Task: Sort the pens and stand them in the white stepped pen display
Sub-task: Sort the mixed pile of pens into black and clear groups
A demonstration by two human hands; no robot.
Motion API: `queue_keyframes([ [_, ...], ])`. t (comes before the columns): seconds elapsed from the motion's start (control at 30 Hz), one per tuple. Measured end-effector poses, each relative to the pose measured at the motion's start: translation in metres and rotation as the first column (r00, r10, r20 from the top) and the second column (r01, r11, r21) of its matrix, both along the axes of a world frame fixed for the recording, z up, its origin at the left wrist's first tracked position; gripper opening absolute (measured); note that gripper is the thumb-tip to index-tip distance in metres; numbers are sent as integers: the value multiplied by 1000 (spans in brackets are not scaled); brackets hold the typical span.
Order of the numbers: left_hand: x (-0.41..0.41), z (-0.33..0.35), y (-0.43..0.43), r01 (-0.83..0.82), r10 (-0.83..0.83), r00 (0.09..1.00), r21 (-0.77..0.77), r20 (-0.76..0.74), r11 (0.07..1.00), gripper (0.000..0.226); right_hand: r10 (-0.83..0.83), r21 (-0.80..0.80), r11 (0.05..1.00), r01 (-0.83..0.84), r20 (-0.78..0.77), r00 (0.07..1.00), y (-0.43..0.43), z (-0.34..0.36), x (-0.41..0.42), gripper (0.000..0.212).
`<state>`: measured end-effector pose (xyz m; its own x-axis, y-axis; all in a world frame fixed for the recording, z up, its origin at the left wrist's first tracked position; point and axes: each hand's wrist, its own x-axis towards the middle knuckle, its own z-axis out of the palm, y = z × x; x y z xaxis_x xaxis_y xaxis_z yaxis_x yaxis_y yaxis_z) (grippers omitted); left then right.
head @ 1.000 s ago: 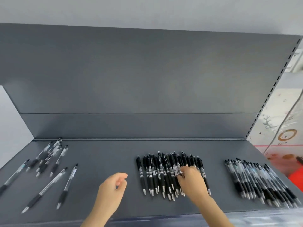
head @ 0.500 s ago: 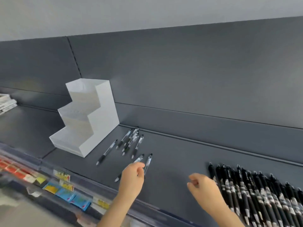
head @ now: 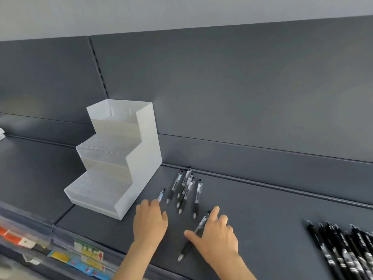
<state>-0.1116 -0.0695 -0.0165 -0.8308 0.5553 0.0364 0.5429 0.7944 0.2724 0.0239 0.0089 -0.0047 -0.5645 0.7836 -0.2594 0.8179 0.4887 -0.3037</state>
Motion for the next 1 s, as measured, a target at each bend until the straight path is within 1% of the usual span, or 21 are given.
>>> queue_keyframes([
  [0.03, -10, -1, 0, 7, -7, 1000, -34, 2, 999, 41, -8, 24, 1000, 7, 31, 999, -4, -1, -7, 112],
  [0.1, -27, -4, 2, 33, -29, 999, -80, 45, 996, 36, -18, 56, 998, 13, 83, 996, -7, -3, -16, 112],
  [0.2, -42, -7, 8, 78, -67, 991, -92, 115, 993, 20, -46, 27, 999, 43, 119, 992, -2, -4, -23, 99],
  [0.3, -53, -5, 16, 115, -104, 985, -72, 138, 991, 5, -85, -10, 996, 86, 116, 990, 11, -2, -25, 72],
  [0.33, -56, -4, 18, 120, -110, 983, -66, 144, 991, 6, -95, -10, 995, 97, 111, 989, 16, -2, -25, 61],
  [0.4, -62, -3, 22, 125, -117, 979, -37, 166, 991, 14, -126, -22, 992, 128, 82, 989, 21, -2, -26, 32],
  [0.43, -66, -3, 24, 129, -125, 977, -10, 175, 992, 22, -149, -32, 988, 151, 66, 987, 23, -1, -27, 16],
  [0.47, -70, -3, 27, 137, -138, 974, 18, 181, 990, 29, -171, -42, 984, 172, 43, 984, 26, -1, -28, 12],
  [0.5, -74, -2, 30, 140, -147, 971, 45, 190, 989, 32, -192, -55, 980, 193, 23, 981, 28, -1, -29, 23],
  [0.53, -77, -2, 33, 144, -157, 966, 76, 206, 987, 29, -208, -68, 976, 208, 9, 978, 31, -2, -29, 31],
  [0.63, -85, 0, 45, 153, -192, 949, 168, 251, 974, 7, -269, -83, 961, 264, -48, 962, 41, -4, -32, 36],
  [0.7, -86, -1, 53, 155, -212, 934, 208, 289, 966, 4, -291, -73, 955, 287, -48, 956, 44, -6, -34, 33],
  [0.73, -85, -2, 58, 153, -215, 924, 210, 315, 966, 2, -298, -62, 953, 295, -50, 953, 45, -9, -34, 29],
  [0.83, -81, -5, 75, 147, -201, 904, 166, 379, 975, 13, -316, -67, 949, 309, -132, 940, 51, -13, -33, 15],
  [0.87, -79, -4, 79, 157, -199, 904, 140, 378, 978, 11, -322, -95, 946, 309, -171, 931, 54, -15, -33, 13],
  [0.9, -78, -3, 81, 162, -193, 911, 113, 365, 980, 15, -349, -152, 935, 321, -228, 909, 57, -17, -32, 12],
  [0.93, -77, -2, 84, 158, -182, 919, 95, 350, 983, 23, -402, -257, 907, 334, -293, 867, 60, -17, -30, 14],
  [1.0, -78, -2, 86, 161, -175, 925, 70, 336, 984, 29, -535, -532, 797, 284, -404, 742, 61, -13, -20, 16],
])
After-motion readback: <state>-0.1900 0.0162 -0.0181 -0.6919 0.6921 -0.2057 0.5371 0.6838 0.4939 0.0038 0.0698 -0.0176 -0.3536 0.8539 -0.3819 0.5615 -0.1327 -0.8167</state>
